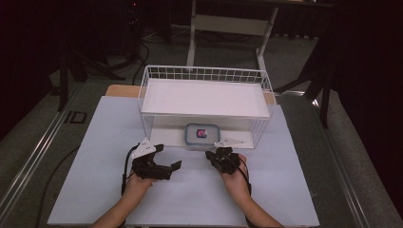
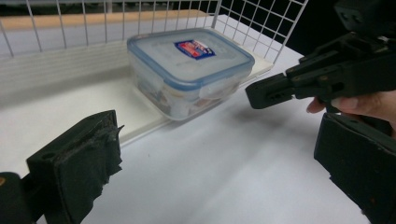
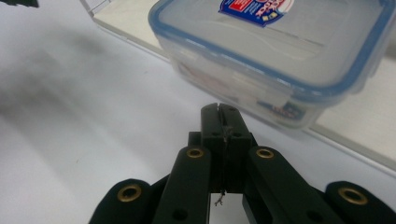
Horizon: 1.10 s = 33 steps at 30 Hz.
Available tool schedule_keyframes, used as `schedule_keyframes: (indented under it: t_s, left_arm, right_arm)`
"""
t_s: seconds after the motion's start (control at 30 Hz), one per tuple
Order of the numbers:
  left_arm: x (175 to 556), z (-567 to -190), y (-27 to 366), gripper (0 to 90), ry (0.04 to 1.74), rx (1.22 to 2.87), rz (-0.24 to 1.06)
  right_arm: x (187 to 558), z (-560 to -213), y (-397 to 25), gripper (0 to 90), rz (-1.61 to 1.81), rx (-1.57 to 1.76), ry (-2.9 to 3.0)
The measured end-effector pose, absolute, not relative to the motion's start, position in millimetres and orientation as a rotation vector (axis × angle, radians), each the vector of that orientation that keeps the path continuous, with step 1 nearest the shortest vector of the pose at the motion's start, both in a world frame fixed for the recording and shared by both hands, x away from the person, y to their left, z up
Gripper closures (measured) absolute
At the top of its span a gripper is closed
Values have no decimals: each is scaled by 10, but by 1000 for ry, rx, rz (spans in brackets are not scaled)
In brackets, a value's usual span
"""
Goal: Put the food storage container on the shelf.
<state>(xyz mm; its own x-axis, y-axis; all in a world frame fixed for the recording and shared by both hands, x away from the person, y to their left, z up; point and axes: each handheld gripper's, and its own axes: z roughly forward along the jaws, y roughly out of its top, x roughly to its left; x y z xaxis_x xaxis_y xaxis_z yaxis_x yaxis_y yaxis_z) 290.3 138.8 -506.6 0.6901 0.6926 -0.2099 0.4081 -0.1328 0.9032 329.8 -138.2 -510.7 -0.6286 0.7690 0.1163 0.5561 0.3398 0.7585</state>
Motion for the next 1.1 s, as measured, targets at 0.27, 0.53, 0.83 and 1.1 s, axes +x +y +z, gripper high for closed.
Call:
schedule_keyframes:
  t_s: [0.27,0.53,0.83,1.1]
  left_arm:
    - [2882,-5047,1385,15,853,1770,360]
    - [2873,-5053,1361,15,851,1776,369]
    - [2897,-5077,1377,15,840,1796,385]
    - [2904,-5079,1391,15,840,1798,392]
  right_arm:
    - [3404,-5105,-1315,900,1157,1180,2327]
    - [3453,-5114,-1231,900,1160,1169,2312]
    - [3570,-5127,-1195,900,1162,1209,2291]
    - [3661,-5132,-1139,900,1168,1224,2288]
